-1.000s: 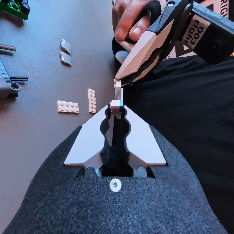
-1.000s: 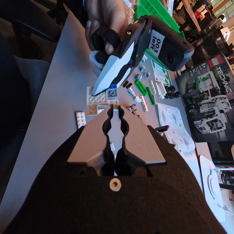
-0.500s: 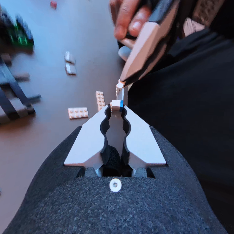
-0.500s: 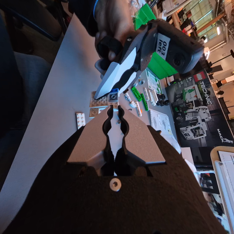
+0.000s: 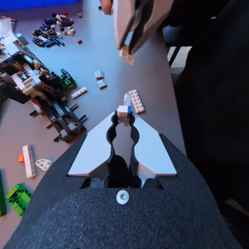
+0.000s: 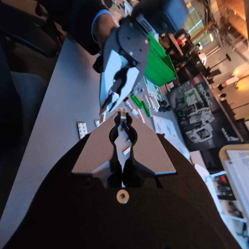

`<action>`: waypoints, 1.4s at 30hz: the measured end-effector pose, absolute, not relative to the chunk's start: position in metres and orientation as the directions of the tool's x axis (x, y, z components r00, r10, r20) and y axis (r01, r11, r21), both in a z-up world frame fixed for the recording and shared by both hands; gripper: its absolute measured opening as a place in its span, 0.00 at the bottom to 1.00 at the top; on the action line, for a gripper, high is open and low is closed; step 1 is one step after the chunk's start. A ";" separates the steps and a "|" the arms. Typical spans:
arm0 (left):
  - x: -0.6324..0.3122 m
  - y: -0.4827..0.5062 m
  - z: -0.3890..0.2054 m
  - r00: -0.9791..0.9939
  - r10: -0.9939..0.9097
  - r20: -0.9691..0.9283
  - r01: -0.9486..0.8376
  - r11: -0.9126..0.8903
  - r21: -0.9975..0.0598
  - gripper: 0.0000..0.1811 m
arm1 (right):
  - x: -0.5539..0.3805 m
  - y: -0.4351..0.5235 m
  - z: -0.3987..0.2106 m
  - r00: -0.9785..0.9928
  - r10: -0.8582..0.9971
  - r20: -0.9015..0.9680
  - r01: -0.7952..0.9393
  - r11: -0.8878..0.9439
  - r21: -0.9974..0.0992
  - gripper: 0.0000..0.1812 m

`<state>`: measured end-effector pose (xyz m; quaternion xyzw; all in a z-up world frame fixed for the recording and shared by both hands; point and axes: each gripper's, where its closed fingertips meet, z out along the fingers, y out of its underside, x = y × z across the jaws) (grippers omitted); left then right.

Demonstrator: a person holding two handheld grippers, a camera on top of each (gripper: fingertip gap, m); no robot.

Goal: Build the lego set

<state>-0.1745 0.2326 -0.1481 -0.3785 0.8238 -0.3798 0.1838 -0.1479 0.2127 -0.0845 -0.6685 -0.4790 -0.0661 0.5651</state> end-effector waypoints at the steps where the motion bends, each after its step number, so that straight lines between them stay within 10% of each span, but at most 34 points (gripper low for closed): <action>1: -0.173 0.234 -0.152 -0.640 -0.766 -0.066 -0.461 0.451 -0.764 0.08 | -0.143 0.214 -0.088 0.564 0.565 0.602 0.692 0.075 -0.718 0.04; 10: -0.165 0.263 -0.166 -0.456 -0.534 -0.712 -0.267 0.845 -0.463 0.08 | -0.116 0.213 -0.172 0.808 0.589 -0.024 0.357 -0.521 -0.775 0.04; 16: -0.188 0.270 -0.170 -0.434 -0.421 -0.796 -0.284 0.903 -0.323 0.08 | -0.142 0.213 -0.171 0.776 0.611 -0.157 0.255 -0.532 -0.808 0.04; 32: -0.218 0.276 -0.178 -0.535 -0.554 -0.638 -0.407 0.831 -0.380 0.19 | -0.138 0.211 -0.173 0.805 0.581 -0.118 0.270 -0.536 -0.800 0.04; 42: -0.236 0.279 -0.177 -0.546 -0.691 -0.474 -0.489 0.722 -0.490 0.27 | -0.134 0.209 -0.136 0.641 0.491 -0.590 -0.202 -0.634 -0.747 0.04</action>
